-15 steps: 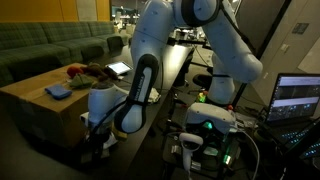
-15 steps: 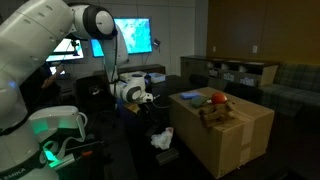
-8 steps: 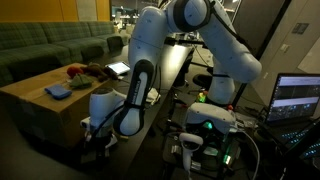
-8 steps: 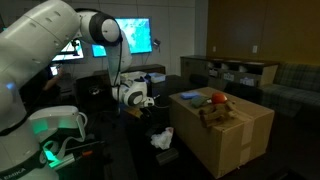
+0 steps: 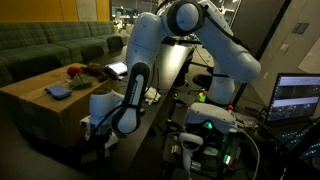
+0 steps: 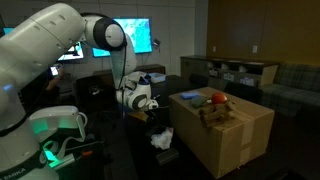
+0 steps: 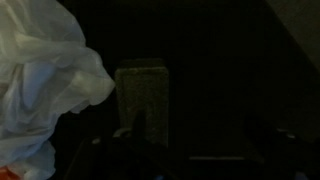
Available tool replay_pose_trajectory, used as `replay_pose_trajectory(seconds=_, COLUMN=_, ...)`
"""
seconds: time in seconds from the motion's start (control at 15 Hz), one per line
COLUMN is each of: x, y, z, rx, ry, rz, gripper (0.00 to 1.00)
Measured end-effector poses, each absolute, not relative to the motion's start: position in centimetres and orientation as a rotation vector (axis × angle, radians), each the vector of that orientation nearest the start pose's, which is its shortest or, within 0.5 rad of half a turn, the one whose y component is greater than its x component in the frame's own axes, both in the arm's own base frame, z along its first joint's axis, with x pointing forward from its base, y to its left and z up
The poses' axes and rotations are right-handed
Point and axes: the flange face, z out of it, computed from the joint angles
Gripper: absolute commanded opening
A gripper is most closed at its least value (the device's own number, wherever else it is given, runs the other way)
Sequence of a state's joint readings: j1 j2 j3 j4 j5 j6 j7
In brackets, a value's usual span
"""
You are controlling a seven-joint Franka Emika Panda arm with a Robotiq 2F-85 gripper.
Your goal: Swap the things on the box with the things on the table
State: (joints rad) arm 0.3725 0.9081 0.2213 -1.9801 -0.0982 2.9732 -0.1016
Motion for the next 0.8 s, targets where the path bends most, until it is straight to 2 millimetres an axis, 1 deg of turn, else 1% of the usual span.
replay_pose_trajectory(seconds=0.47, x=48.6, y=32.1, z=1.9, rx=-2.796, ry=-1.116, rz=-0.139, gripper=1.00)
replay_pose_trajectory(seconds=0.8, x=49.2, y=32.1, z=0.5, rx=-2.803, ry=-1.120, rz=-0.141, gripper=1.00)
